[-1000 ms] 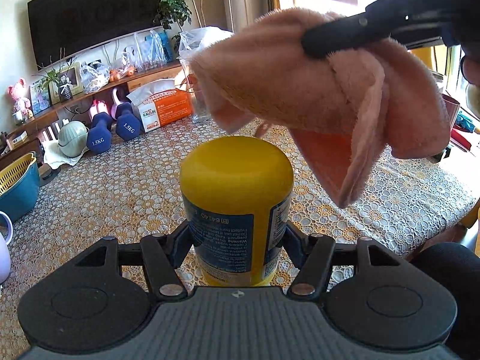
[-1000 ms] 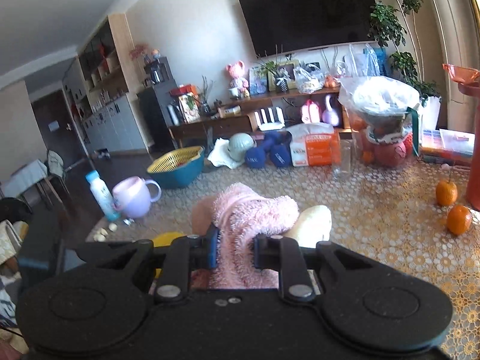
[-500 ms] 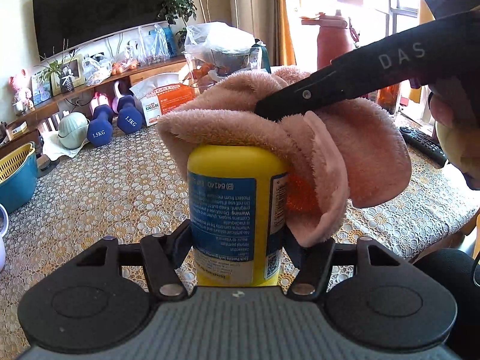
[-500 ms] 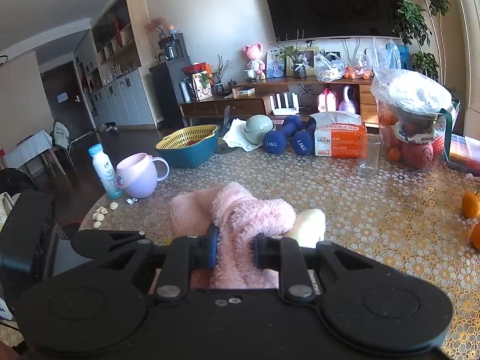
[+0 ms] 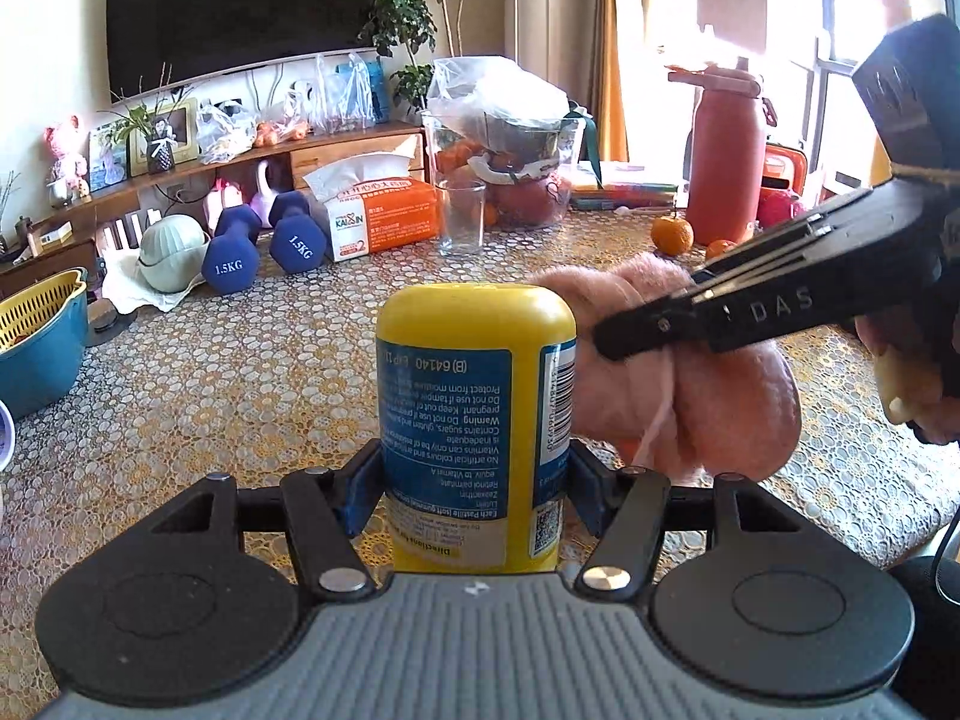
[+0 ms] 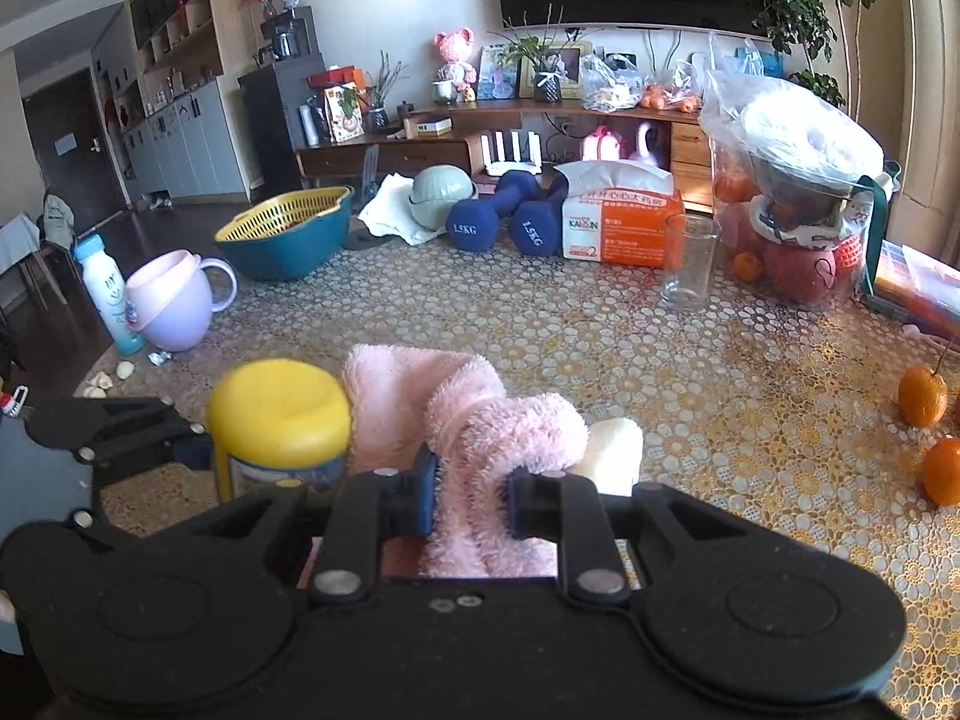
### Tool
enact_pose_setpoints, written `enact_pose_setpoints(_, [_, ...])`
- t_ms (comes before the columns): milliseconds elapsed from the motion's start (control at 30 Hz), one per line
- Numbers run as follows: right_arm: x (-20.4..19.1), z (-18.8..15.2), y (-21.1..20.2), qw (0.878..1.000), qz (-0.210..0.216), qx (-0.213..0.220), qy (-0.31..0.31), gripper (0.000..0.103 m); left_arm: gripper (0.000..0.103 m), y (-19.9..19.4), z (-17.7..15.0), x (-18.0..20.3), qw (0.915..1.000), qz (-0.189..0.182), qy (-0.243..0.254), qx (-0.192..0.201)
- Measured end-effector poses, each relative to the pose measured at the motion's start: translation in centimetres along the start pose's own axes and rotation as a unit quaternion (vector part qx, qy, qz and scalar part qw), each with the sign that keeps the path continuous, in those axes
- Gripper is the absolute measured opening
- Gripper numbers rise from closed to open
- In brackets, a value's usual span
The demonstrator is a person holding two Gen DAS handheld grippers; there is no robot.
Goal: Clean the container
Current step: 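Lower the canister onto the table with the left tool, then open both tools, releasing the canister and the towel onto the table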
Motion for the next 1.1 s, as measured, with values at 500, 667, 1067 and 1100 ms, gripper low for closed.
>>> enact_pose_setpoints(500, [-0.4,-3.2,0.8,0.999,-0.038,-0.027,-0.022,0.036,0.063,0.6,-1.6,-1.3,0.9997,0.021,-0.014,-0.006])
enact_pose_setpoints(667, [-0.7,-3.8,-0.4,0.999,-0.039,-0.017,-0.017,0.058,0.071,0.1,-2.1,-1.1,0.9994,0.026,-0.016,-0.013])
enact_pose_setpoints(1067, [-1.0,-5.0,-3.9,0.997,-0.069,0.019,-0.014,0.093,0.086,-2.2,-2.9,-1.0,0.9978,0.026,-0.055,-0.024])
enact_pose_setpoints(1100, [-1.1,-5.1,-4.3,0.997,-0.072,0.026,-0.013,0.098,0.088,-2.5,-3.0,-0.9,0.9977,0.027,-0.058,-0.022])
Point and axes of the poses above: each gripper's, at about its wrist camera, not at the fingertips, and y roughly the way its jaws point, x to its right, z to its top, the point moved 3 cm from there along y, roughly the way its jaws point, and after that the axes turned 7 degrees about -z, right-handed, at the moved point
